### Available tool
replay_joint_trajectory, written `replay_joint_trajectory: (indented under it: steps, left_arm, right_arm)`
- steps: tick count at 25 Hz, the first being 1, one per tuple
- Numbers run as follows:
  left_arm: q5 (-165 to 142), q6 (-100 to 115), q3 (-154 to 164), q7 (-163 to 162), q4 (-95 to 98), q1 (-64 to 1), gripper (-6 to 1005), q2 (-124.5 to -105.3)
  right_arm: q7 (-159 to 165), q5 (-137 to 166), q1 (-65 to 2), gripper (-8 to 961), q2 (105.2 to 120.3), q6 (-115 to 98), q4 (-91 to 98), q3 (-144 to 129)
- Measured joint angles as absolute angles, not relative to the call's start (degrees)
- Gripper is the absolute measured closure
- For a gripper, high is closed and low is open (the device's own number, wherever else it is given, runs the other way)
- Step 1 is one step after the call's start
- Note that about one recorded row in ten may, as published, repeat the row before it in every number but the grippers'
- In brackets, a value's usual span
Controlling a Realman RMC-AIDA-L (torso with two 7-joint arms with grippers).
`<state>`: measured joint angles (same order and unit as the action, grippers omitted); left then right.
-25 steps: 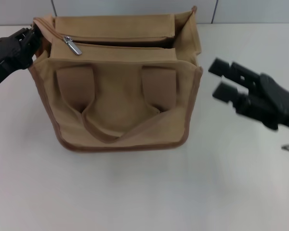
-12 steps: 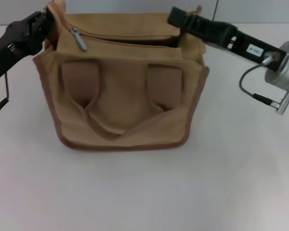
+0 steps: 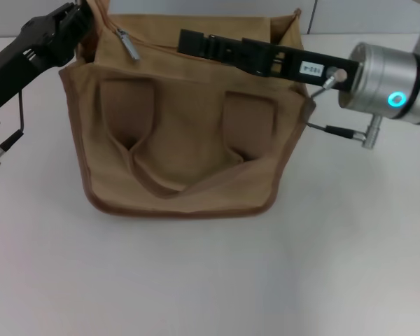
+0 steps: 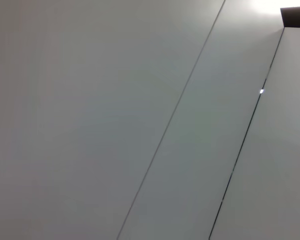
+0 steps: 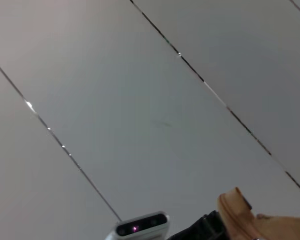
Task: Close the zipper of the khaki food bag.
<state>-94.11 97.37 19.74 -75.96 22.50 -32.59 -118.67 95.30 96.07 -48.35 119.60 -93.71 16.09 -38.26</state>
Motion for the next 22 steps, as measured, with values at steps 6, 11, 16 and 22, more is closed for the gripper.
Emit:
replay_joint_trajectory:
  steps: [6,11,16,22]
  left_arm:
    - [-94.18,97.23,20.46,-76.58,22.5,-34.03,943,-118.74]
    - [-94.24,97.04,21.63,-76.59,22.5,-35.42,939,-118.74]
    - [-94.1,96.88,22.31,-76.59,22.42,-36.52,936,-118.74]
    - [-94.2,96.05,22.62,-76.51,22.07,-37.82,932,-118.86]
  right_arm:
    - [96.06,96.15,-50.91,647,119.62,-88.96,16.15,-40.69]
    - [96.05,96.23,-51.63,648,119.62,-86.65,17.05,-42.55]
    - [96.99,96.1,-52.73,647,119.6,-83.79,17.56,-43.76]
    - [98.59,95.78,-54.64,649,119.59,-83.01,17.64,-48.56]
